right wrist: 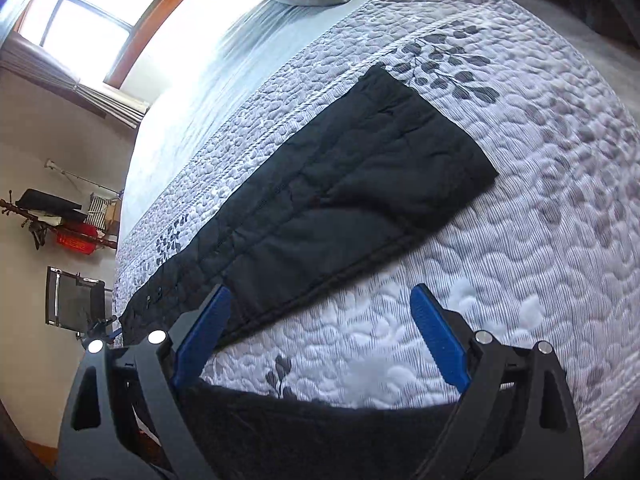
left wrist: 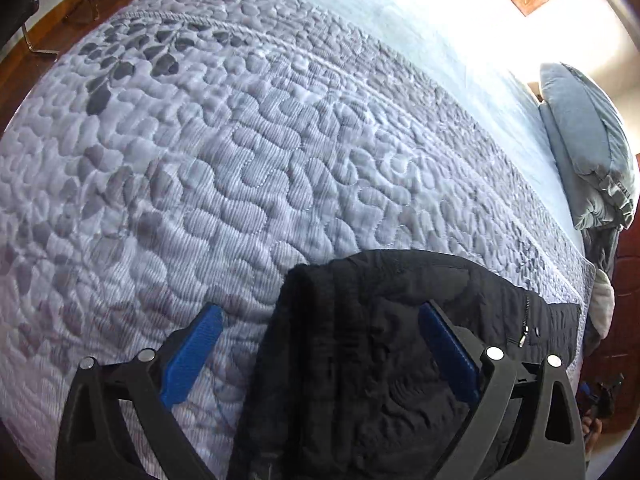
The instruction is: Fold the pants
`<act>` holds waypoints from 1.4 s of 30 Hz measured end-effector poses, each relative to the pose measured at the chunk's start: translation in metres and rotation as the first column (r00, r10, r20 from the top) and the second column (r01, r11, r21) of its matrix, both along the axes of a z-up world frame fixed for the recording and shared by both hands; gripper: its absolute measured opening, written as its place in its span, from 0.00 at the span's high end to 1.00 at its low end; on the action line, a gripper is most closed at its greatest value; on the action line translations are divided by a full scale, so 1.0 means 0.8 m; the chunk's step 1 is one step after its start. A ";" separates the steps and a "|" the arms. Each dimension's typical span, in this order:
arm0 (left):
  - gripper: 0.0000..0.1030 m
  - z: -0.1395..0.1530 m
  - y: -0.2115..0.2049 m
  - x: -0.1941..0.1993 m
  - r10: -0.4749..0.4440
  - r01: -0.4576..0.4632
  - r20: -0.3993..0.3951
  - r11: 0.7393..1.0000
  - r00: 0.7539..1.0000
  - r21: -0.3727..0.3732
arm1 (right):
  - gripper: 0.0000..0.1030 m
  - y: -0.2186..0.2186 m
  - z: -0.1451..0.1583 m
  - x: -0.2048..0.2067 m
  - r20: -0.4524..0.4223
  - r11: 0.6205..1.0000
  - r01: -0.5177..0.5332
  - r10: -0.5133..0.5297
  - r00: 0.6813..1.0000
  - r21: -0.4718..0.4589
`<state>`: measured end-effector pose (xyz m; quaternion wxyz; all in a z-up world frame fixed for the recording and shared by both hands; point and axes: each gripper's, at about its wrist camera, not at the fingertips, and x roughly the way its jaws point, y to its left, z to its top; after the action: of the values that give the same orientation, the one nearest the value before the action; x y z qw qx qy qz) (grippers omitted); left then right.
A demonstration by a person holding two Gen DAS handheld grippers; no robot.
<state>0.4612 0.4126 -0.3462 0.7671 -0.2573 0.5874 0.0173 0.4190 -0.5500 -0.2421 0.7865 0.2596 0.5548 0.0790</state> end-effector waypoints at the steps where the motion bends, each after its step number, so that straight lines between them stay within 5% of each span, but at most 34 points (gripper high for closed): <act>1: 0.04 -0.009 0.001 0.004 -0.012 0.012 -0.006 1.000 1.000 -0.007 | 0.12 -0.001 -0.004 0.014 -0.005 1.000 -0.007 0.007 1.000 -0.004; 4: 0.12 -0.015 -0.002 0.005 -0.053 0.053 0.006 0.999 0.999 -0.005 | 0.12 -0.008 -0.013 0.059 -0.018 0.999 -0.036 0.035 0.999 -0.029; 8: 0.58 -0.012 0.000 0.002 -0.070 0.072 0.037 0.995 0.997 -0.064 | 0.12 -0.036 -0.014 0.119 -0.009 0.996 -0.048 0.047 0.999 -0.074; 11: 0.70 -0.014 -0.007 0.004 -0.059 0.061 0.040 0.997 0.997 -0.039 | 0.12 -0.067 -0.020 0.166 -0.009 0.994 -0.026 0.025 1.000 -0.108; 21: 0.74 -0.024 -0.019 0.012 -0.016 0.016 0.028 1.000 0.999 -0.013 | 0.12 -0.077 -0.089 0.278 -0.083 0.977 -0.125 0.112 0.990 -0.175; 31: 0.74 -0.020 -0.027 0.014 0.019 -0.019 0.021 1.000 1.000 0.021 | 0.14 -0.041 -0.106 0.288 -0.088 0.959 -0.264 0.255 0.963 -0.107; 34: 0.76 -0.020 -0.032 0.015 0.017 -0.018 0.021 0.999 1.000 0.043 | 0.48 -0.040 -0.107 0.285 -0.099 0.957 -0.258 0.247 0.964 -0.130; 35: 0.78 -0.019 -0.035 0.015 0.020 -0.021 0.019 0.998 1.000 0.052 | 0.75 -0.044 -0.107 0.285 -0.103 0.960 -0.247 0.235 0.967 -0.132; 36: 0.79 -0.017 -0.037 0.016 0.023 -0.024 0.015 0.998 1.000 0.061 | 0.83 -0.048 -0.107 0.285 -0.106 0.962 -0.241 0.229 0.968 -0.130; 42: 0.83 -0.004 -0.044 0.016 0.042 -0.044 0.020 0.994 0.999 0.097 | 0.91 -0.049 -0.075 0.267 -0.057 0.955 -0.221 0.214 0.975 -0.200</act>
<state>0.4738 0.3770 -0.3491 0.7834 -0.2323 0.5733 0.0600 0.6328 -0.5889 -0.3018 0.7857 0.1159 0.5988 0.1029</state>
